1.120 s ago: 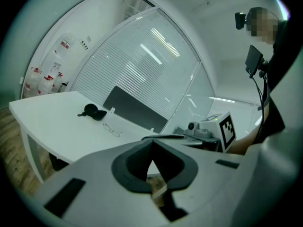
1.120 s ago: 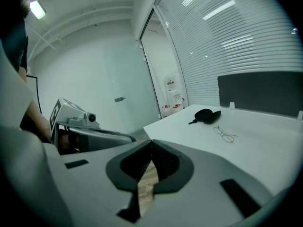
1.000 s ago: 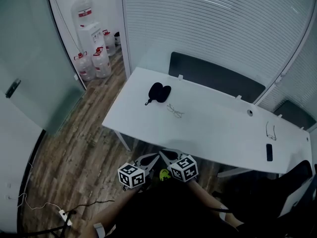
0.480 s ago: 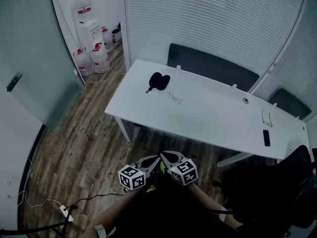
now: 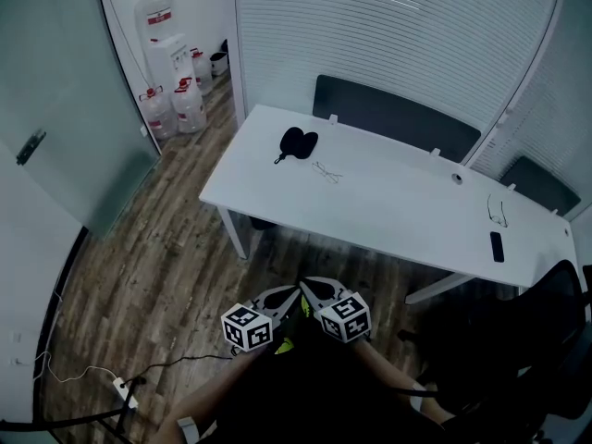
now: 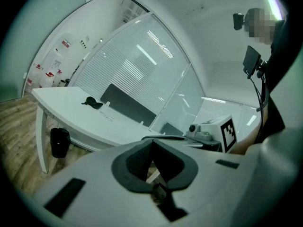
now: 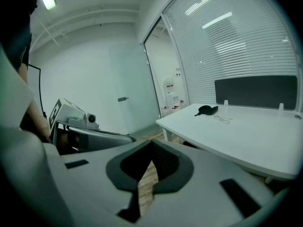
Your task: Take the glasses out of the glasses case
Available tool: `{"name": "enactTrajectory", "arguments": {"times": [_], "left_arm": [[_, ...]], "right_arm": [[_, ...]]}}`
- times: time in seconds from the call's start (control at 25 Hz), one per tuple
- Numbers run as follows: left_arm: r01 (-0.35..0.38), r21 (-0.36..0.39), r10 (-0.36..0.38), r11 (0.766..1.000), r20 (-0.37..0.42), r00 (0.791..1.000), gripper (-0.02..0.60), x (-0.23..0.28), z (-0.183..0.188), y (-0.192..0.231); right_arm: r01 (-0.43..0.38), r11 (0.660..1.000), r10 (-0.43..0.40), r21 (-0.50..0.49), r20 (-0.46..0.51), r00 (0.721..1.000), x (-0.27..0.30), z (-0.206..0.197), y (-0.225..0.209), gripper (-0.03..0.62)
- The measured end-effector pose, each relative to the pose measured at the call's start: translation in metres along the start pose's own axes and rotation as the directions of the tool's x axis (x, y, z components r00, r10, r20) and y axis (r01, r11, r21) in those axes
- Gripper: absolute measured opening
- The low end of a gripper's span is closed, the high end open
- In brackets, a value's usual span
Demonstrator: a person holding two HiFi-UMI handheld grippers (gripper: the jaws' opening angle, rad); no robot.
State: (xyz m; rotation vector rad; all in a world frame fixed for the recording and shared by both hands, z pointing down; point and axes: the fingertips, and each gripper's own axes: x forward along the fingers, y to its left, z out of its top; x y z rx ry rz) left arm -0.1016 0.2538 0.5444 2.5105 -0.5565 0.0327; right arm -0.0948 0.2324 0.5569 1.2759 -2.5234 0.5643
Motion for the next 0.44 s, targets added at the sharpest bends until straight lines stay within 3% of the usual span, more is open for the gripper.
{"name": "enactTrajectory", "arguments": {"times": [0.44], "left_arm": [[-0.005, 0.003, 0.005, 1.0, 0.003, 1.0, 0.006, 0.0007, 0.0027, 0.0041]], "right_arm": [[-0.012, 1.0, 0.012, -0.001, -0.004, 1.0, 0.0042, 0.0021, -0.0006, 0.015]]}}
